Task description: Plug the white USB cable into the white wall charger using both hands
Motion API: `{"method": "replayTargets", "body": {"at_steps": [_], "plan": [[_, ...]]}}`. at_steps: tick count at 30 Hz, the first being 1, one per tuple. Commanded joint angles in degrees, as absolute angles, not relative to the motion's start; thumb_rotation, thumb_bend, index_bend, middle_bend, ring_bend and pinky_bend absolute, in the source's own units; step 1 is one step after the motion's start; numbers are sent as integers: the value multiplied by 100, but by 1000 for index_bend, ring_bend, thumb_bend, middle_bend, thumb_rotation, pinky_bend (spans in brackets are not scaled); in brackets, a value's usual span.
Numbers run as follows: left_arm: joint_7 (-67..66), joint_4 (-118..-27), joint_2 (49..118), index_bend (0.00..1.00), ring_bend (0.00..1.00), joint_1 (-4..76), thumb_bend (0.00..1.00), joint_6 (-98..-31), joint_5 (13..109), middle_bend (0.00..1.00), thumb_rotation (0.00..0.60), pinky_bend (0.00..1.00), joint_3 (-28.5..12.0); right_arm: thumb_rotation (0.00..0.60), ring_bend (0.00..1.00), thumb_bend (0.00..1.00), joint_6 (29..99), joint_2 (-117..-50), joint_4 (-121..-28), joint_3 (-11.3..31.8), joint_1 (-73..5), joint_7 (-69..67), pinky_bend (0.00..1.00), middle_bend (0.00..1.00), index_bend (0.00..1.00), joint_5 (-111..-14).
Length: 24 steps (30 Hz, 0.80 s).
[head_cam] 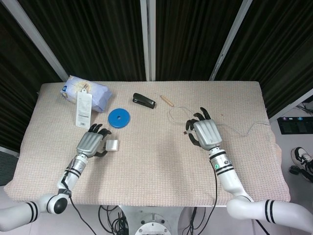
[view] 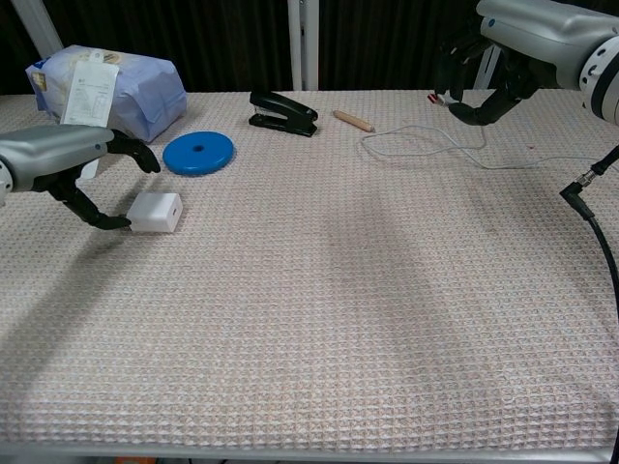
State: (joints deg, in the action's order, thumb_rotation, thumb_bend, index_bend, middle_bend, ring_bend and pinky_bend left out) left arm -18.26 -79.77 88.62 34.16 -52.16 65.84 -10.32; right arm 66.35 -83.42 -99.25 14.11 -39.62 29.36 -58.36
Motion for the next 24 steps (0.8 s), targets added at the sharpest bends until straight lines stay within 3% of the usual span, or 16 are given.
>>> {"method": "replayTargets", "body": {"at_steps": [1,13,24], "plan": [[-1864,-7852,9023,249,47,3446,224,-5239,6387,227,600,25,-1018,600,203,337,6605,-8368,-9871,1385,-3963,2891,43,489,562,-5829],[-2084,-7860,9287,291,99,3426,252,-5459,5861,286,600,51,-996,600,203,337,6538,-8415,-9713,1311,-3951,2754,42,490,562,-5815],[-2008,-7869,9397,308,101,3468,273,-5647,6068,292,600,57,-944,600,203,344,6518,-8433,-9644,1289,-3937,2686,42,490,562,-5795]]}}
